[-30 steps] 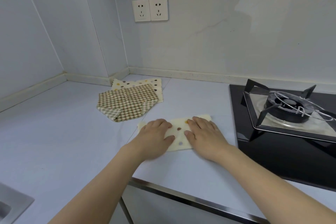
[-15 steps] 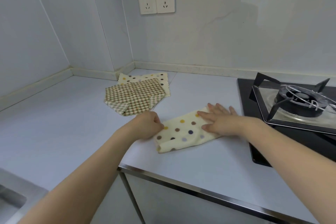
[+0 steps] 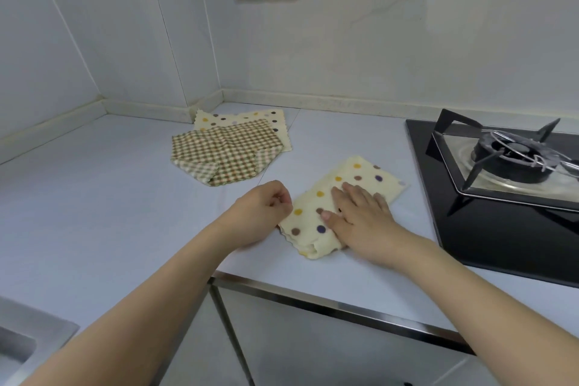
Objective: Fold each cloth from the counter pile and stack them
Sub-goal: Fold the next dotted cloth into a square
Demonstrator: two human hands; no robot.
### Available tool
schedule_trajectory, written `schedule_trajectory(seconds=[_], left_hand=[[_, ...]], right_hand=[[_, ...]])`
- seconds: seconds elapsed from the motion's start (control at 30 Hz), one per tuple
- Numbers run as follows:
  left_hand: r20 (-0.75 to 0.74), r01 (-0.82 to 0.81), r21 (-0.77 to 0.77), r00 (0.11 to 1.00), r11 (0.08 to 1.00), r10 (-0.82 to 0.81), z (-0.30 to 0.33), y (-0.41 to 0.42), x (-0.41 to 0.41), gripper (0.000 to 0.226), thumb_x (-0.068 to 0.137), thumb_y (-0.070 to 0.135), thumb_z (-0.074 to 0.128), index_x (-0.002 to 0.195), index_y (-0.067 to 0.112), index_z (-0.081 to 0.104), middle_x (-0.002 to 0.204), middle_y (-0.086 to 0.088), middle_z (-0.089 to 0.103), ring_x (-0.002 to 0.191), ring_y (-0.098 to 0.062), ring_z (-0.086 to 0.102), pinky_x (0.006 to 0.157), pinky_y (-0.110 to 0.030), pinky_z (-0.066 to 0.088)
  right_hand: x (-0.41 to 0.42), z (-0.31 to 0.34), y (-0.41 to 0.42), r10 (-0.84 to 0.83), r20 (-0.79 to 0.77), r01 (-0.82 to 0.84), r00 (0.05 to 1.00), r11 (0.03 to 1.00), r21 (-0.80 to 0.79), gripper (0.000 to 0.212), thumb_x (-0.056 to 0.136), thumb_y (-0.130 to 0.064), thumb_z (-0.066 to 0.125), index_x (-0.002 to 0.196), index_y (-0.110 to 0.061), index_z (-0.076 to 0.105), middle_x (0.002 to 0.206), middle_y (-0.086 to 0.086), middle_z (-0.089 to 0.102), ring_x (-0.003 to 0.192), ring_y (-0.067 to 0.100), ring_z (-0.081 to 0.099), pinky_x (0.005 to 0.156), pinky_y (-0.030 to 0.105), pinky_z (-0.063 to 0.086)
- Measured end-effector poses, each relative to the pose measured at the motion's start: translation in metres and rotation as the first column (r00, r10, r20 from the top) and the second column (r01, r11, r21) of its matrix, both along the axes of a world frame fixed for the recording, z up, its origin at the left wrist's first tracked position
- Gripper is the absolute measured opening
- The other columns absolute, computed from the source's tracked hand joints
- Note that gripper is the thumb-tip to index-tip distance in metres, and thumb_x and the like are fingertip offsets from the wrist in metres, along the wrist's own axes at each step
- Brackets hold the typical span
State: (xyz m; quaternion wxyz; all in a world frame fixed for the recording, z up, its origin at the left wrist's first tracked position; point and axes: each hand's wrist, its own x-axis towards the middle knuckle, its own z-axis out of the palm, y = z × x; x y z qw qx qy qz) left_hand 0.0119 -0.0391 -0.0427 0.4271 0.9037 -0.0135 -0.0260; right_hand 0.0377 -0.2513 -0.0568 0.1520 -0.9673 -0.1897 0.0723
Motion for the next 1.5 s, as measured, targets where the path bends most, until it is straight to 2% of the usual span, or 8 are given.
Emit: schedule_trajectory(seconds=[0.17, 0.47, 0.67, 0.77, 0.83, 1.03, 1.2, 1.5], left_hand=[[0.024, -0.032, -0.012, 0.999, 0.999, 0.032, 0.002, 0.001, 0.001, 0.005, 0.09, 0.017, 0.062, 0.085, 0.018, 0.065, 0.061, 0.009, 0.051, 0.054, -0.006, 0.044, 0.058, -0.022, 0.04], [0.05, -0.089, 0.12, 0.995, 0.989, 0.084, 0.0, 0.014, 0.001, 0.008, 0.09, 0.024, 0.06, 0.083, 0.026, 0.063, 0.074, 0.006, 0.06, 0.072, -0.013, 0.055, 0.07, -0.028, 0.043], [-0.005, -0.063, 0.03, 0.998, 0.998, 0.063, 0.007, 0.014, 0.004, 0.005, 0.091, 0.016, 0.061, 0.088, 0.017, 0.066, 0.07, 0.005, 0.053, 0.065, -0.011, 0.047, 0.062, -0.023, 0.039], [0.01, -0.083, -0.002, 0.996, 0.997, 0.083, 0.007, 0.014, 0.004, 0.004, 0.09, 0.014, 0.062, 0.089, 0.013, 0.066, 0.065, 0.005, 0.052, 0.061, -0.011, 0.046, 0.06, -0.023, 0.039], [0.015, -0.098, -0.006, 0.995, 0.995, 0.098, 0.006, 0.015, 0.004, 0.004, 0.09, 0.014, 0.062, 0.089, 0.013, 0.066, 0.063, 0.005, 0.05, 0.059, -0.01, 0.045, 0.058, -0.022, 0.038], [0.011, -0.086, 0.002, 0.996, 0.996, 0.086, 0.002, 0.016, 0.006, 0.003, 0.089, 0.017, 0.063, 0.086, 0.018, 0.065, 0.067, 0.004, 0.054, 0.062, -0.012, 0.048, 0.063, -0.026, 0.042], [-0.013, -0.031, 0.002, 0.999, 1.0, 0.031, -0.002, 0.021, 0.01, 0.003, 0.086, 0.019, 0.066, 0.085, 0.022, 0.064, 0.068, 0.006, 0.054, 0.065, -0.012, 0.049, 0.064, -0.027, 0.041], [-0.033, 0.029, 0.043, 0.999, 0.999, -0.027, -0.013, 0.024, 0.014, 0.052, 0.078, 0.017, 0.052, 0.109, 0.058, 0.047, 0.094, 0.012, 0.055, 0.105, -0.027, 0.048, 0.101, -0.044, 0.037]], right_hand=[[-0.017, 0.003, 0.001, -0.027, 0.26, -0.016, 0.965, 0.987, 0.162, 0.051, 0.101, -0.035, 0.036, 0.148, -0.015, 0.031, 0.156, 0.001, 0.025, 0.143, 0.019, 0.02, 0.118, 0.034, 0.014], [-0.019, 0.006, -0.009, 0.125, -0.147, -0.144, 0.981, 0.982, -0.125, 0.12, 0.066, -0.087, 0.046, 0.151, -0.027, -0.013, 0.156, -0.012, -0.024, 0.142, 0.01, -0.027, 0.118, 0.041, -0.014], [-0.025, 0.017, -0.002, -0.063, -0.229, 0.142, 0.971, 0.927, 0.348, 0.06, 0.098, -0.055, 0.028, 0.151, -0.026, 0.021, 0.157, -0.015, 0.013, 0.146, 0.006, -0.004, 0.115, 0.029, -0.007], [-0.024, -0.001, 0.002, -0.025, 0.03, 0.024, 0.999, 0.999, 0.033, 0.065, 0.098, -0.054, 0.024, 0.153, -0.021, 0.012, 0.161, -0.005, 0.002, 0.147, 0.01, -0.005, 0.119, 0.036, -0.005], [-0.019, -0.004, -0.003, 0.017, -0.019, -0.018, 1.0, 0.996, -0.084, 0.074, 0.095, -0.061, 0.025, 0.154, -0.024, -0.002, 0.16, -0.006, -0.011, 0.146, 0.01, -0.014, 0.119, 0.037, -0.009], [-0.015, 0.021, -0.021, 0.022, -0.232, -0.057, 0.972, 0.988, -0.146, 0.101, 0.08, -0.073, 0.048, 0.152, -0.03, -0.007, 0.159, -0.005, -0.019, 0.145, 0.012, -0.02, 0.119, 0.039, -0.009], [-0.024, 0.018, 0.011, -0.066, 0.055, 0.061, 0.996, 0.995, 0.083, 0.07, 0.095, -0.057, 0.033, 0.153, -0.02, 0.016, 0.161, -0.001, 0.004, 0.147, 0.012, -0.001, 0.119, 0.041, -0.006], [-0.039, 0.001, 0.013, 0.088, -0.05, -0.093, 0.995, 0.992, -0.089, 0.112, 0.071, -0.087, 0.034, 0.152, -0.024, -0.011, 0.158, -0.005, -0.022, 0.143, 0.011, -0.026, 0.117, 0.043, -0.013]])
